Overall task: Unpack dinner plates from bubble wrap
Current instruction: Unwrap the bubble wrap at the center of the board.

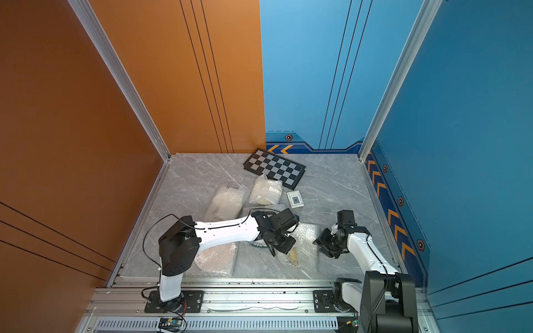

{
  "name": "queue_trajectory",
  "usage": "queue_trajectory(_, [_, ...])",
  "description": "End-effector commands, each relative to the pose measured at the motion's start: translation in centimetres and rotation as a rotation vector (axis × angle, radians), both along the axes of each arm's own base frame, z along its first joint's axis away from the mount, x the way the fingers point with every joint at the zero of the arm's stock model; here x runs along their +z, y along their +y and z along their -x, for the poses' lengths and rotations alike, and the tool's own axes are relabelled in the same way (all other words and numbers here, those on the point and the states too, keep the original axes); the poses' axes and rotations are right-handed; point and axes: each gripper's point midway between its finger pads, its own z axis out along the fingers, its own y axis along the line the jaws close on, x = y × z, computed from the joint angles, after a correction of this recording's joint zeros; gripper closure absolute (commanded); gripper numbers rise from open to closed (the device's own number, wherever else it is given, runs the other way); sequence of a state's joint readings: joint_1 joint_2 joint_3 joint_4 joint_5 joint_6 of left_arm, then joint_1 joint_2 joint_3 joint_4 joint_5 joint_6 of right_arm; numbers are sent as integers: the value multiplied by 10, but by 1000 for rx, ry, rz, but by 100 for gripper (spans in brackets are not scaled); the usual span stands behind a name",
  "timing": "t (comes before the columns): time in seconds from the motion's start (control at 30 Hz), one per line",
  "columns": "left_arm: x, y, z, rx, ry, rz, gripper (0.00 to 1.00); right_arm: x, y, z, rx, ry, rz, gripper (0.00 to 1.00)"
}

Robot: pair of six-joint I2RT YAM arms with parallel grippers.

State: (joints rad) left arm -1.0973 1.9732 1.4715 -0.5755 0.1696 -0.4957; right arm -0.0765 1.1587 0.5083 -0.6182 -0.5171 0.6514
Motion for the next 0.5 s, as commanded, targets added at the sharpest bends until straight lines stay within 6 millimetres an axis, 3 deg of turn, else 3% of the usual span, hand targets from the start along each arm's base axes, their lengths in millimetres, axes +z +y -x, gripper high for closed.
queue_trajectory(0.0, [-10,5,0,15,41,-38,100,1,4,-5,8,-42,-15,65])
queue_trajectory(0.1, [-12,6,-1,14,42,-40,100,0,4,-3,9,-39,-12,76])
queue_trajectory(0.2, [-12,6,0,16,44,-41,100,-1,4,-2,6,-38,-11,98])
queue_trajectory(0.47, [-9,7,-1,21,33,-39,100,18,7,10,-11,-61,-28,100])
